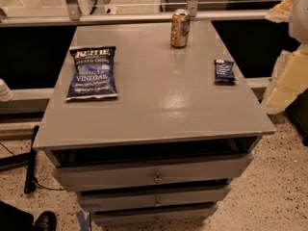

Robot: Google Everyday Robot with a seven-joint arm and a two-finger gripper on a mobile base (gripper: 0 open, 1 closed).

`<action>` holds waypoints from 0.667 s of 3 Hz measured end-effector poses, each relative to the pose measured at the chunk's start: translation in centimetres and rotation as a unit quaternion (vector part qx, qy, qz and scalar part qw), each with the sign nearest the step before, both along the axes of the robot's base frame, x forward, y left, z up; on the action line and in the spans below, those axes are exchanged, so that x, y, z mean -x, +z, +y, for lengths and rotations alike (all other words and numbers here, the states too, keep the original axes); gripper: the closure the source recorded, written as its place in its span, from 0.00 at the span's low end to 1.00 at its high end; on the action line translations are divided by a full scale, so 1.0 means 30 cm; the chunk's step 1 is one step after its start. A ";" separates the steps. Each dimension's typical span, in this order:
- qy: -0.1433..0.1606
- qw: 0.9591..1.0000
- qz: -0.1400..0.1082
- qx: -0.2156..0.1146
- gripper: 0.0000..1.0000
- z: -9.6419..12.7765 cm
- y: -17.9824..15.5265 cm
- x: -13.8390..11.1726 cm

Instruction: Move orange can near rxbar blueberry

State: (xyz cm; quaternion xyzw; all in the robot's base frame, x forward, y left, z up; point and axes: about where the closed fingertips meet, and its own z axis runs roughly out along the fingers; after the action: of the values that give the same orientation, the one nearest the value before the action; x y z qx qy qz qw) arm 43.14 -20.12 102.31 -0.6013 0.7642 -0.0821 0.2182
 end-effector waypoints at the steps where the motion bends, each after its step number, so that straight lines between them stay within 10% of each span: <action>1: 0.000 1.000 0.000 0.000 0.00 0.000 0.000 0.000; 2: -0.007 0.999 -0.020 -0.026 0.00 -0.008 -0.027 -0.048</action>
Offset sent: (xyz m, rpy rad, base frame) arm 0.0752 -0.0181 -0.0468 0.2626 -0.1736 -0.0685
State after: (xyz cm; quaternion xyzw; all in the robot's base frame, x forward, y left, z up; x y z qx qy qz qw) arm 44.58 -20.36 101.50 -0.5886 0.7656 -0.0756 0.2483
